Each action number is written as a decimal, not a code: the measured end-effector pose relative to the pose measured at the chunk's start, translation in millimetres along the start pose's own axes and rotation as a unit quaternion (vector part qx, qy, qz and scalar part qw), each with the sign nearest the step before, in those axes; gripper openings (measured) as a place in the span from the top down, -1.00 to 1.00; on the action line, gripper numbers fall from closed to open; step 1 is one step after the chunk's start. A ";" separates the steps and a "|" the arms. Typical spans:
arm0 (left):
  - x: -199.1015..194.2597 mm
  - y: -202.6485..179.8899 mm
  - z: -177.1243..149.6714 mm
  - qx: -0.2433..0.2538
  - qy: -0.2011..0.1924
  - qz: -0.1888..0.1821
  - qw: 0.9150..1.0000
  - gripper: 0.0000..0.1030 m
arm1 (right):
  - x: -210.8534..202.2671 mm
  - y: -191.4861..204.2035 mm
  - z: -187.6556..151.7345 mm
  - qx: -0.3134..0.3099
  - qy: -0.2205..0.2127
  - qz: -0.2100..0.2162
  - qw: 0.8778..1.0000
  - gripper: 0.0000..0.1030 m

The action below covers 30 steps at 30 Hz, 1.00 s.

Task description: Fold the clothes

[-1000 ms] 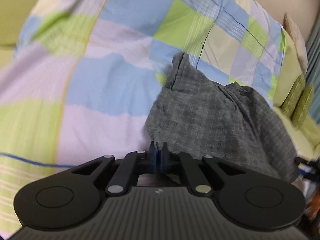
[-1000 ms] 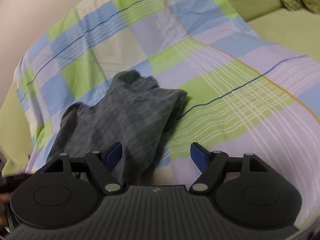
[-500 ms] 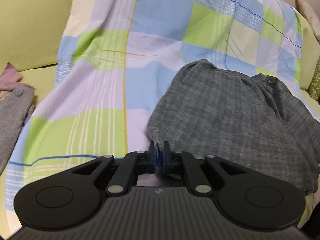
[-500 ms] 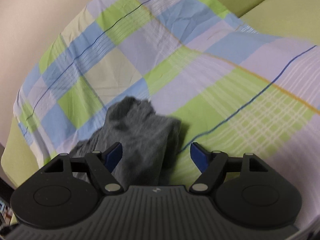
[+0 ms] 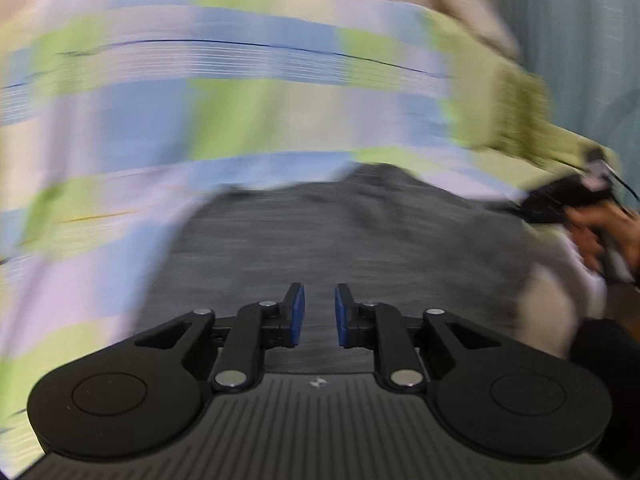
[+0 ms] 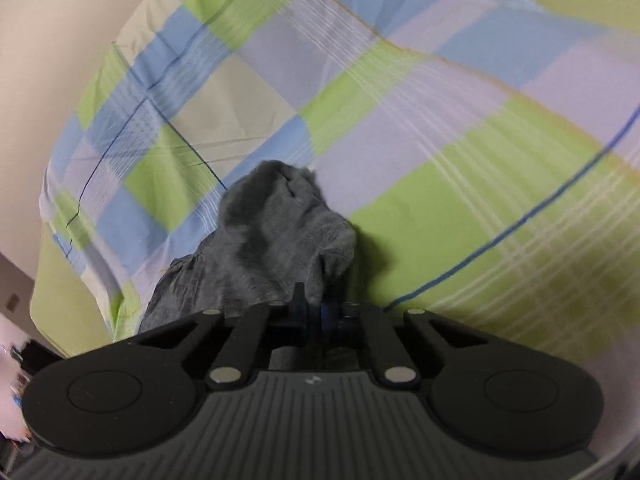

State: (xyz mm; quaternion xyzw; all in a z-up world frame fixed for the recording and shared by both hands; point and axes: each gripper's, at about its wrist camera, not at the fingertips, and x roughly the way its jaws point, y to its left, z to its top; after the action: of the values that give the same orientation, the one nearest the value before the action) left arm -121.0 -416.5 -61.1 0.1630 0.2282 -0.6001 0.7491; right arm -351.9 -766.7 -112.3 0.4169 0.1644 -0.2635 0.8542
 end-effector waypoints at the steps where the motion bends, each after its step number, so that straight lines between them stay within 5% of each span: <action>1: 8.8 -11.6 -0.6 0.010 0.004 -0.021 1.000 0.57 | -10.2 6.7 4.4 -0.022 -0.007 -0.019 1.000 0.93; 3: 23.0 -32.1 -2.0 0.026 0.010 -0.058 0.998 0.57 | -36.3 24.0 15.2 -0.072 -0.032 -0.054 0.995 0.93; 10: 57.6 -96.9 -10.3 0.102 0.026 -0.133 0.986 0.18 | -69.1 14.7 18.3 -0.093 -0.066 -0.100 0.989 0.37; 20: 93.5 -155.4 -40.9 0.317 0.055 -0.059 0.945 0.11 | -49.1 -50.5 -19.4 -0.027 0.008 -0.039 0.999 0.17; 21: 93.2 -157.1 -43.0 0.318 0.057 -0.056 0.945 0.11 | -47.3 -50.9 -20.6 -0.021 0.013 -0.025 0.999 0.20; 23: 89.9 -156.2 -44.1 0.313 0.060 -0.050 0.947 0.11 | -41.7 -50.9 -23.9 -0.013 0.030 0.000 0.999 0.93; 25: 84.9 -153.1 -43.4 0.311 0.061 -0.043 0.948 0.11 | -39.5 -49.2 -23.1 -0.013 0.040 -0.001 0.999 0.94; 28: 88.7 -156.9 -50.6 0.354 0.069 -0.032 0.932 0.10 | -47.6 -49.2 -17.3 -0.014 0.038 -0.004 0.999 0.95; 30: 94.4 -159.7 -50.7 0.362 0.076 -0.036 0.928 0.47 | -51.9 -49.4 -13.2 -0.015 0.035 -0.008 0.999 0.95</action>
State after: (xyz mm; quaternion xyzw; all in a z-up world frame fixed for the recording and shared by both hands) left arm -267.3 -504.2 -149.8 0.4596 0.0574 -0.6547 0.5973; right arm -423.6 -765.3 -125.1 0.4118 0.2012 -0.2535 0.8519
